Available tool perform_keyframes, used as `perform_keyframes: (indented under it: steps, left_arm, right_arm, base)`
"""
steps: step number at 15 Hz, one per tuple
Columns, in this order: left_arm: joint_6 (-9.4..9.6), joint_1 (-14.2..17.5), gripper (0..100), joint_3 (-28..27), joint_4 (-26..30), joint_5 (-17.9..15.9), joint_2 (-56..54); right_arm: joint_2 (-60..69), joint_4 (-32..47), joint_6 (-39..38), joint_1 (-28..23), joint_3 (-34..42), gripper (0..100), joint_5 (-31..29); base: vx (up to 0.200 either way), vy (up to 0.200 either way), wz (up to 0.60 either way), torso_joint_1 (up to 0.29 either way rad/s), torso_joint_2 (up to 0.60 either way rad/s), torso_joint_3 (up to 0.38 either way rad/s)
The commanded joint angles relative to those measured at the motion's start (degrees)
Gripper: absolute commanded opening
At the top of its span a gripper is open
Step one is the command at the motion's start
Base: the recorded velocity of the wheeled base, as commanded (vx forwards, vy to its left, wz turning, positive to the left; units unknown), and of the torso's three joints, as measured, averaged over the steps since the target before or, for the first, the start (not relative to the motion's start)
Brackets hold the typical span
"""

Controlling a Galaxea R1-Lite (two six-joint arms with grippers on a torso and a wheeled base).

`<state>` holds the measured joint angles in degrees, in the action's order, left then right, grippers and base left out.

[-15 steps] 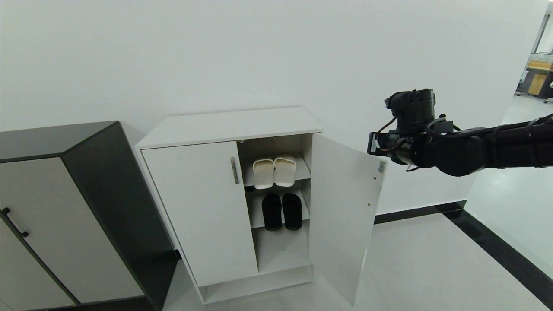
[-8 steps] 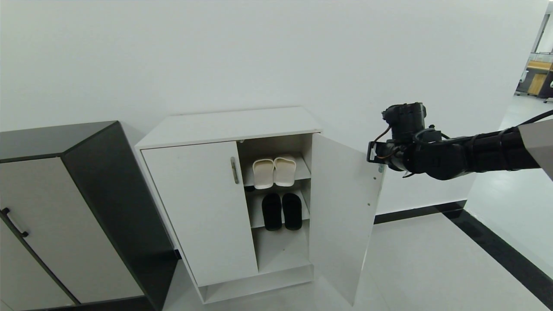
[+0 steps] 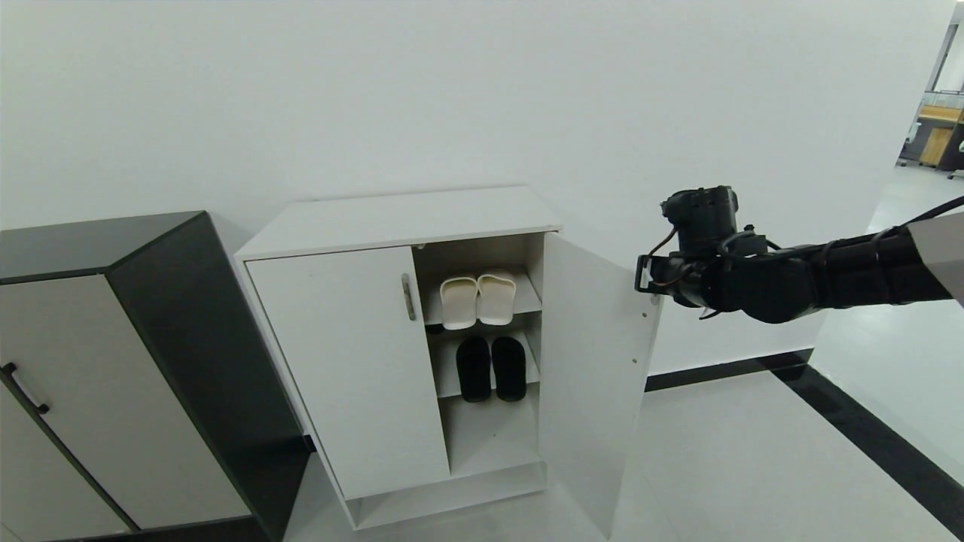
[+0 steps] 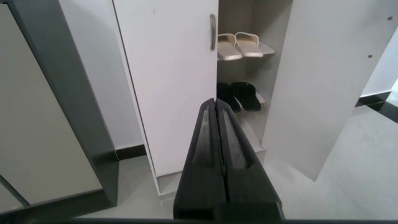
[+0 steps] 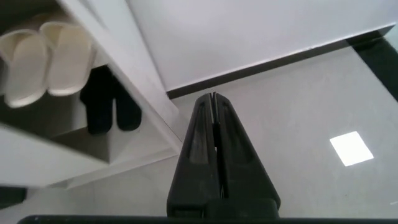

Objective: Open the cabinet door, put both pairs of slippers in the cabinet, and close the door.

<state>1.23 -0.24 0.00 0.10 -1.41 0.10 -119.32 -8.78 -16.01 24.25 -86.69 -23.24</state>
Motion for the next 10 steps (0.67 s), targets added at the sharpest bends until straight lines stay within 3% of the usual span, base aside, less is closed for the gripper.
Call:
perform_keyframes:
  steps: [1,3,5,8,10]
  left_arm:
    - [0.0,-0.02,0,0.0,-0.01,0.01,-0.01]
    - [0.0,-0.02,0,0.0,-0.01,0.01,-0.01]
    - [0.0,-0.02,0,0.0,-0.01,0.01,-0.01]
    - [0.0,-0.02,0,0.0,-0.01,0.01,-0.01]
    - [0.0,-0.02,0,0.0,-0.01,0.01,-0.01]
  right_arm:
    - [3.13,-0.01,-0.17,2.56,3.1,0,0.03]
    - [5.59,-0.63,-0.17,5.72,6.53,0,0.12]
    - [7.96,-5.99,-1.4,11.0,12.6,0,-0.06]
    - [7.88,-15.39,2.73,10.91,18.31,0,-0.06]
    - [8.05,-16.18,4.05,10.82,21.3,0,0.03]
  base:
    - [0.0,0.0,0.0,0.0,0.0,0.0]
    - [0.0,0.0,0.0,0.0,0.0,0.0]
    - [0.0,0.0,0.0,0.0,0.0,0.0]
    - [0.0,0.0,0.0,0.0,0.0,0.0]
    - [0.0,0.0,0.0,0.0,0.0,0.0]
